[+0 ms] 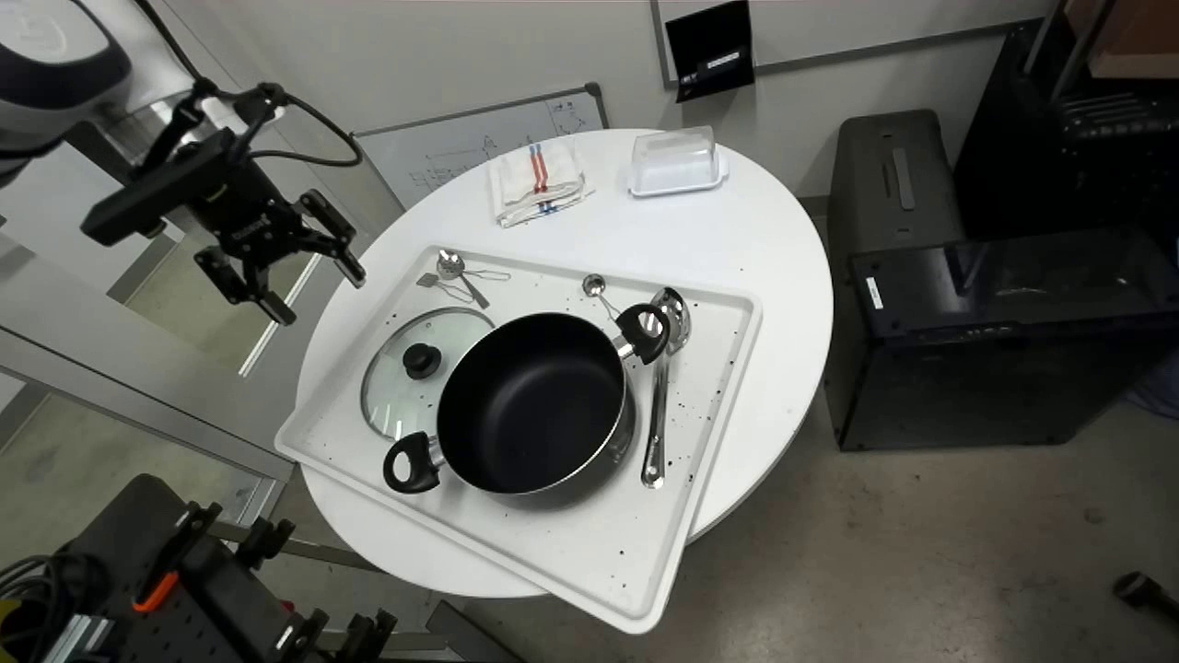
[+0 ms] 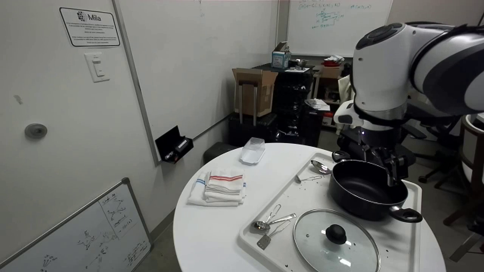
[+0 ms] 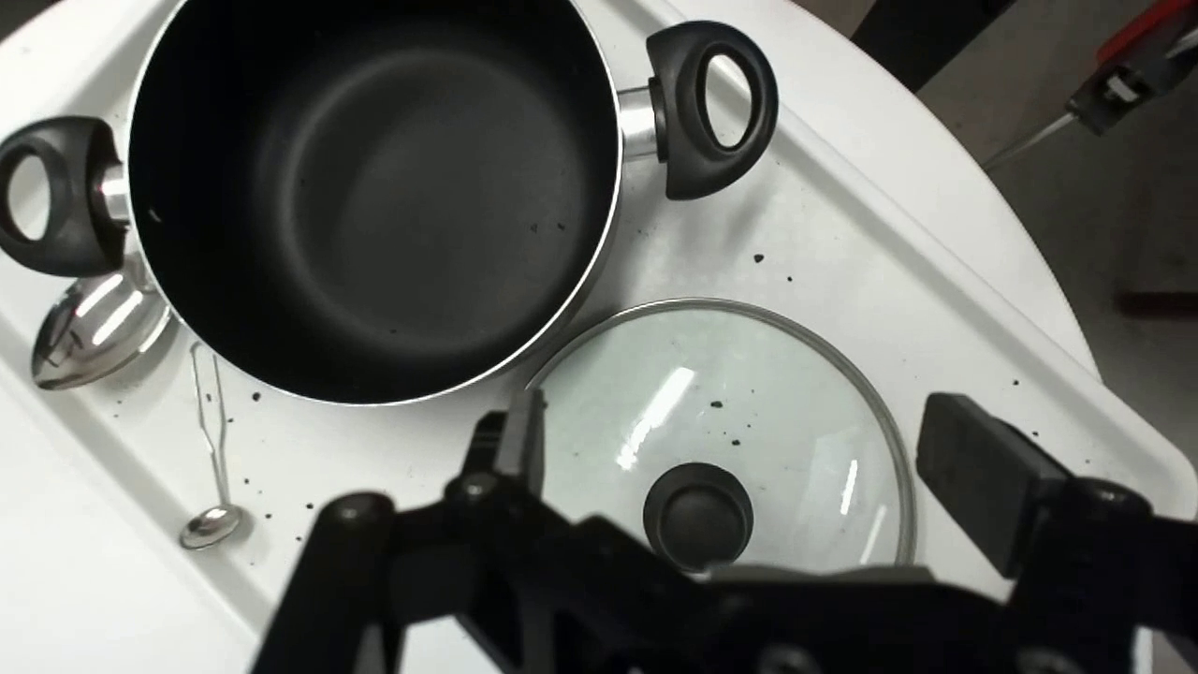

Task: Put the lid on the pot

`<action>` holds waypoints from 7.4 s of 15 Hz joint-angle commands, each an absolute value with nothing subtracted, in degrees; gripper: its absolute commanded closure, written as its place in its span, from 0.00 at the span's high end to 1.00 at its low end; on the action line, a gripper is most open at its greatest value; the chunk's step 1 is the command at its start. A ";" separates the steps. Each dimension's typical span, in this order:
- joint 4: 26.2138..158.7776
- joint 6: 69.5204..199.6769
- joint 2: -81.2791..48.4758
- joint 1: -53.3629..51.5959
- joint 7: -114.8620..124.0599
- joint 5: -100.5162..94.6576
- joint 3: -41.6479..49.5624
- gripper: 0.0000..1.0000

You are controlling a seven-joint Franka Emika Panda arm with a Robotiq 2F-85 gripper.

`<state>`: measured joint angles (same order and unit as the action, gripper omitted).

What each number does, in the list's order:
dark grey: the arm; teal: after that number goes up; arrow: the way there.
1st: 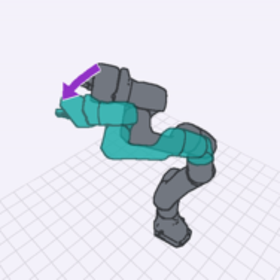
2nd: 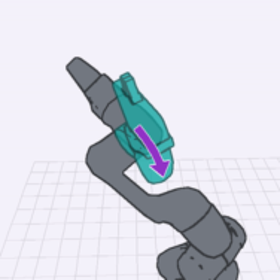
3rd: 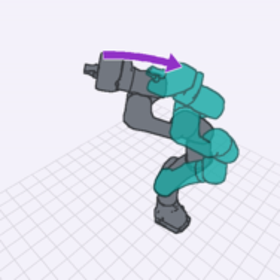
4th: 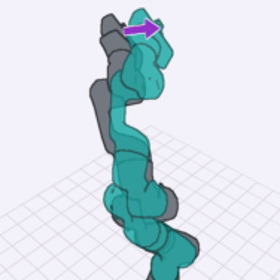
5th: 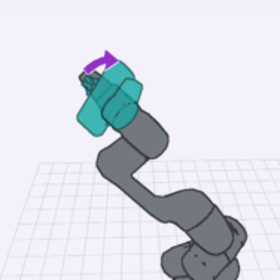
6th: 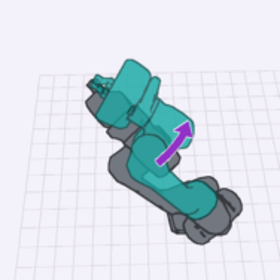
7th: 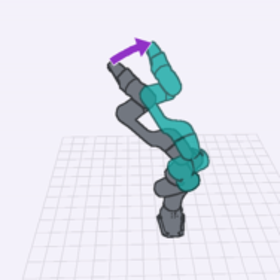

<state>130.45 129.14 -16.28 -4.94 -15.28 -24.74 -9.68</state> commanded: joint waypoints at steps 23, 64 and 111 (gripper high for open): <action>109.51 140.93 -48.94 -13.61 -18.57 -34.77 -5.13 1.00; 116.36 141.77 -42.50 -13.81 -20.26 -37.97 -5.18 0.25; 125.60 133.48 -23.30 5.51 -19.17 -11.81 0.84 0.25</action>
